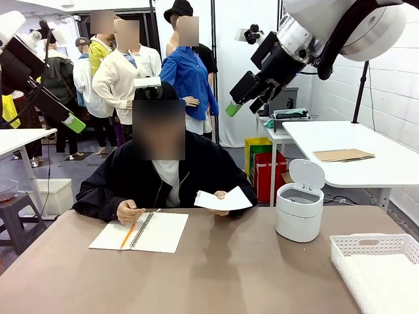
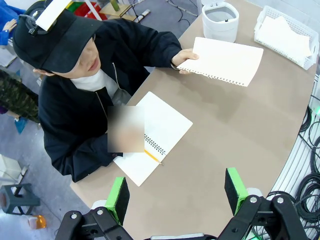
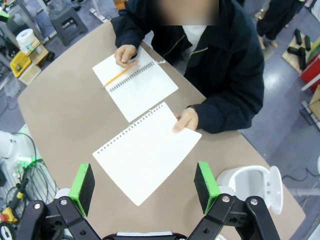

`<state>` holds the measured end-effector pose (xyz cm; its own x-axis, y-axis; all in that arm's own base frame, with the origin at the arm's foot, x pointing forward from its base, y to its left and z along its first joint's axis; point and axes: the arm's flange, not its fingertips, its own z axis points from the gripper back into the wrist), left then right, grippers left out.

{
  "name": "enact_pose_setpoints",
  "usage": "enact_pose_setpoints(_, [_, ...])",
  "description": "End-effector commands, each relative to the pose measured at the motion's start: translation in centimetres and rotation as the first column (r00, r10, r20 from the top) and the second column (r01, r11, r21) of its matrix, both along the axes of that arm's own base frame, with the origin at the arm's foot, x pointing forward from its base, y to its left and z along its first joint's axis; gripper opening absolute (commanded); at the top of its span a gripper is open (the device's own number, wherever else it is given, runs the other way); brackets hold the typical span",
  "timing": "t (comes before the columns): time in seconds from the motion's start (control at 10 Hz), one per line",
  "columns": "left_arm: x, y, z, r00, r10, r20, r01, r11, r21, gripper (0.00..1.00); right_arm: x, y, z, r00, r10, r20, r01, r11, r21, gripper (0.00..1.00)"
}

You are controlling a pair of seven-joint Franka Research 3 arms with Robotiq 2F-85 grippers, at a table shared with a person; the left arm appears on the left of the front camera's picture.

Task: Sort the paper based on its condition.
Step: If a person hands you a paper, place it in the Organizing basket , and if it's crumpled, put it in the Trash can.

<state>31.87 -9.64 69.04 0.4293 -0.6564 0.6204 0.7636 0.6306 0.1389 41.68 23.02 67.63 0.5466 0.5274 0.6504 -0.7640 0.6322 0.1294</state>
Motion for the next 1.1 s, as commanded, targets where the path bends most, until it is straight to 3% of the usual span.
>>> enact_pose_setpoints(0.0, [0.0, 0.1, 0.0, 1.000, 0.000, 0.000, 0.000, 1.000, -0.003, 1.00, 0.9, -0.5, -0.6, 0.995, -0.063, -0.077, 0.066, 0.997, 0.031, 1.00])
enact_pose_setpoints(0.2, [0.0, 0.1, 0.0, 1.000, 0.000, 0.000, 0.000, 1.000, -0.003, 1.00, 3.5, -2.2, -2.0, 0.939, -0.198, -0.282, 0.227, 0.971, 0.072, 1.00])
enact_pose_setpoints(0.4, [0.0, 0.1, 0.0, 1.000, 0.000, 0.000, 0.000, 1.000, -0.003, 1.00, 5.6, -3.7, -5.0, 0.865, -0.270, -0.422, 0.319, 0.946, 0.049, 1.00])
enact_pose_setpoints(0.6, [0.0, 0.1, 0.0, 1.000, 0.000, 0.000, 0.000, 1.000, -0.003, 1.00, 6.3, -4.3, -8.8, 0.740, -0.350, -0.575, 0.438, 0.899, 0.017, 1.00])
enact_pose_setpoints(0.7, [0.0, 0.1, 0.0, 1.000, 0.000, 0.000, 0.000, 1.000, -0.003, 1.00, 6.0, -4.2, -10.9, 0.656, -0.366, -0.660, 0.490, 0.872, 0.004, 1.00])
enact_pose_setpoints(1.0, [0.0, 0.1, 0.0, 1.000, 0.000, 0.000, 0.000, 1.000, -0.003, 1.00, 6.1, -4.0, -14.9, 0.510, -0.348, -0.787, 0.589, 0.808, 0.025, 1.00])
